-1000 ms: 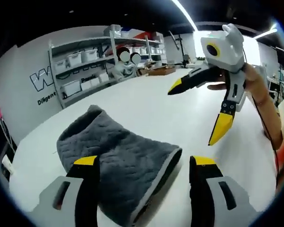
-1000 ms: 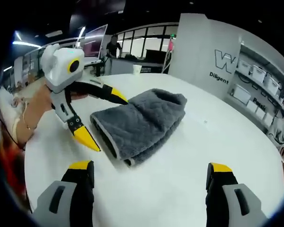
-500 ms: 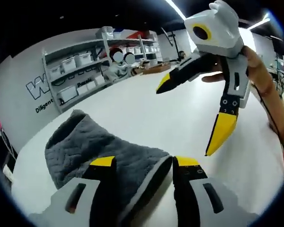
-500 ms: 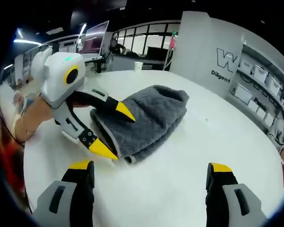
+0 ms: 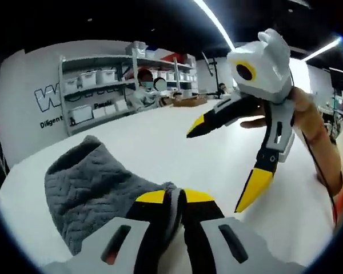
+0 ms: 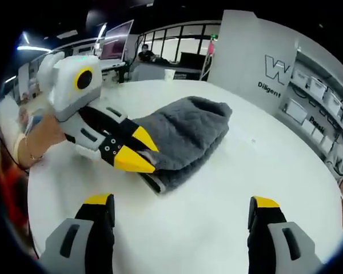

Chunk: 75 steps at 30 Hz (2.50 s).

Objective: Open the folded towel by lifting each exposed corner and separating the folded layers until the towel lies flat within the target outline without major curled edges

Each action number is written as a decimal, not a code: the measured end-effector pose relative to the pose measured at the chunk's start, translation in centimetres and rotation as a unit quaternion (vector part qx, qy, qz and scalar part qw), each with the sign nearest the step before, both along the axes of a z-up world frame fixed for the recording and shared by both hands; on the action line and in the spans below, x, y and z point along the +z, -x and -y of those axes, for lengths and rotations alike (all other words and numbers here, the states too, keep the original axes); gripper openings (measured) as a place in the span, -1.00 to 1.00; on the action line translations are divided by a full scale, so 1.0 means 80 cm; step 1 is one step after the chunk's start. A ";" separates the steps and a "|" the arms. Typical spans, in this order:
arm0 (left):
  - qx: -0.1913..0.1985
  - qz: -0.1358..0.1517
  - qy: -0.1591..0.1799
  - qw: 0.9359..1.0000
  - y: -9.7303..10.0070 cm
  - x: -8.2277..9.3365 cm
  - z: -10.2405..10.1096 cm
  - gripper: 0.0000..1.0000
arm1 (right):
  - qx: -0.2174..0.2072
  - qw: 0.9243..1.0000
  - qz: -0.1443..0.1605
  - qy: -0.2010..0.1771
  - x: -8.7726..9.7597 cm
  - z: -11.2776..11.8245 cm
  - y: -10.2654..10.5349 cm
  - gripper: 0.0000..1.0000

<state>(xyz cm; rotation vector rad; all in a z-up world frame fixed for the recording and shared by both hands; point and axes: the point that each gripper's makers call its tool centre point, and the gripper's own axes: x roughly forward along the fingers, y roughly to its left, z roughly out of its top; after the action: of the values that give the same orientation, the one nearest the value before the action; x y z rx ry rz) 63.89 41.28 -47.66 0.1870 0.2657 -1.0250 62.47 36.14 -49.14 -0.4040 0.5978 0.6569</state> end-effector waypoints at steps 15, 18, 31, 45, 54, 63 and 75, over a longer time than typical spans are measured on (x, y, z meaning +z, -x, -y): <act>0.061 -0.005 0.116 0.991 -0.023 0.058 -0.055 -0.89 | 0.012 1.000 -0.016 0.016 -0.015 -0.002 -0.001 0.92; 0.071 -0.003 0.129 0.989 -0.025 0.069 -0.066 -0.89 | 0.009 1.000 -0.012 0.008 -0.013 -0.005 -0.002 0.94; 0.112 -0.013 0.173 0.978 -0.037 0.085 -0.107 -0.89 | 0.006 0.999 -0.033 0.018 -0.031 -0.001 -0.005 0.94; 0.174 -0.010 0.208 0.962 -0.047 0.095 -0.167 -0.89 | 0.005 0.999 -0.038 0.025 -0.038 -0.002 -0.005 0.92; 0.237 -0.019 0.239 0.941 -0.051 0.083 -0.211 -0.89 | 0.008 0.999 -0.040 0.027 -0.040 -0.004 -0.004 0.92; 0.299 -0.029 0.234 0.925 -0.051 0.056 -0.257 -0.89 | 0.009 0.999 -0.043 0.030 -0.043 -0.004 -0.003 0.92; 0.347 -0.053 0.194 0.916 -0.048 0.008 -0.302 -0.89 | 0.011 0.998 -0.051 0.033 -0.049 -0.005 -0.002 0.92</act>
<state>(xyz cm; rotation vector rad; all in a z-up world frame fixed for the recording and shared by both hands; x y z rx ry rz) 67.71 65.44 -46.99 -0.3128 0.1970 -0.3615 62.66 36.55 -53.08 -0.4411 0.7142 0.6823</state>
